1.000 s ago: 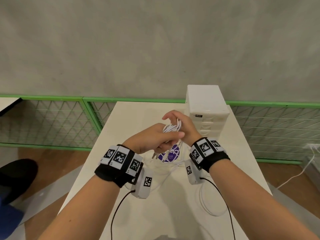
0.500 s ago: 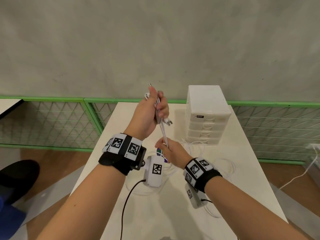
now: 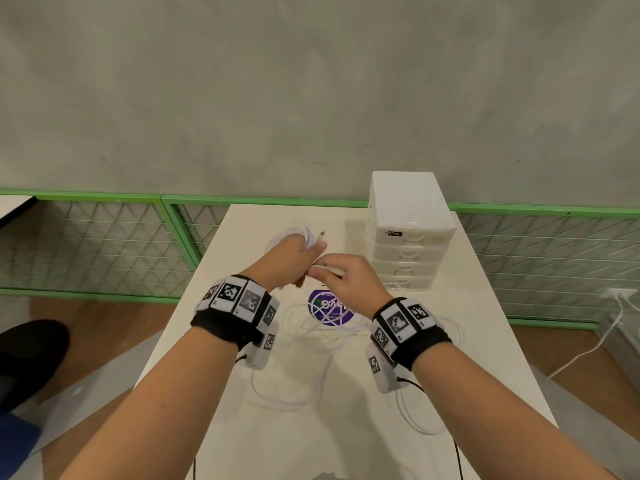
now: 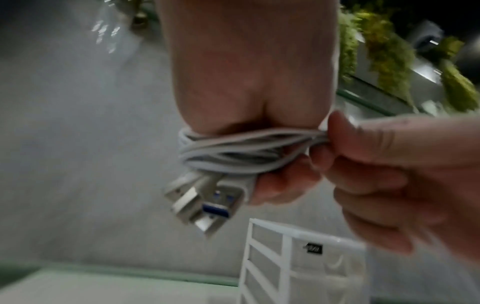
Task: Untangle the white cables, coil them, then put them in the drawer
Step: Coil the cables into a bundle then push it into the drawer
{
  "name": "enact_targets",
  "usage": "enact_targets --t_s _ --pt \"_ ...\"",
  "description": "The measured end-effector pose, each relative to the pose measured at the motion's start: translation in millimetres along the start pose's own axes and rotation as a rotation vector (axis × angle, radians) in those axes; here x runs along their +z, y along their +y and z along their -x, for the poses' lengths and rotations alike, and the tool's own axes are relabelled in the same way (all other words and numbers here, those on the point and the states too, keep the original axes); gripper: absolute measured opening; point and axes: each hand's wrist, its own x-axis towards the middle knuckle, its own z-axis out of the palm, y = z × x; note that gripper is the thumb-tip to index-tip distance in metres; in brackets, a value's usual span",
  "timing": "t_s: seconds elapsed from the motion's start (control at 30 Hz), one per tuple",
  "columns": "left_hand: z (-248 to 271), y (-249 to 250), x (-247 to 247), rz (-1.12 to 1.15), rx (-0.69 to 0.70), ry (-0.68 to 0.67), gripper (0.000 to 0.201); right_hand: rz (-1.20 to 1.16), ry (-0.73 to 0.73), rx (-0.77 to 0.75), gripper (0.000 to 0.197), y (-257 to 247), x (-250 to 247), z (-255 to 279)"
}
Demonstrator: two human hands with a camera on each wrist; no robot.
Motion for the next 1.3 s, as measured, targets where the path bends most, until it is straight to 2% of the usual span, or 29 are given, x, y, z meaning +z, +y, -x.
enact_targets --t_s 0.07,0.13,0.27,0.4,0.47,0.53,0.67,0.83,0.97,1.07,1.13,1.23,1.3 --pt "6 -2 1 0.21 -0.041 -0.145 0.054 -0.034 0.032 -0.005 0.009 0 -3 -1" --pt "12 0 -1 0.311 -0.049 -0.221 0.055 -0.1 0.079 0.02 0.006 -2 -4 -1" --pt "22 10 -1 0.347 -0.024 -0.341 0.055 -0.268 0.173 0.175 0.034 -1 -16 -8" --pt "26 6 1 0.274 0.026 -0.363 0.047 -0.283 0.033 0.203 0.035 4 -31 -14" --pt "26 2 2 0.329 0.019 -0.375 0.045 -0.304 0.006 0.161 0.023 7 -34 -14" --pt "28 3 2 0.428 -0.007 -0.384 0.042 -0.384 0.032 0.138 0.017 9 -32 -14" --pt "30 8 0 0.644 -0.015 -0.418 0.041 -0.41 0.069 0.112 0.023 9 -20 -13" --pt "31 13 -7 0.932 0.085 -0.462 0.041 -0.459 0.105 0.134 0.027 6 -3 -9" --pt "32 22 -10 1.123 0.158 -0.48 0.043 -0.501 0.059 0.21 0.026 10 12 -8" --pt "31 33 -15 1.234 0.223 -0.416 0.041 -0.525 -0.037 0.233 0.024 13 21 -5" --pt "30 41 -19 1.285 0.255 -0.31 0.043 -0.454 -0.139 0.265 0.022 14 26 1" --pt "25 50 -25 1.419 0.262 -0.065 0.046 -0.28 -0.227 0.289 0.025 14 35 15" --pt "19 51 -27 1.427 0.241 0.151 0.043 -0.2 -0.25 0.282 0.024 13 37 21"
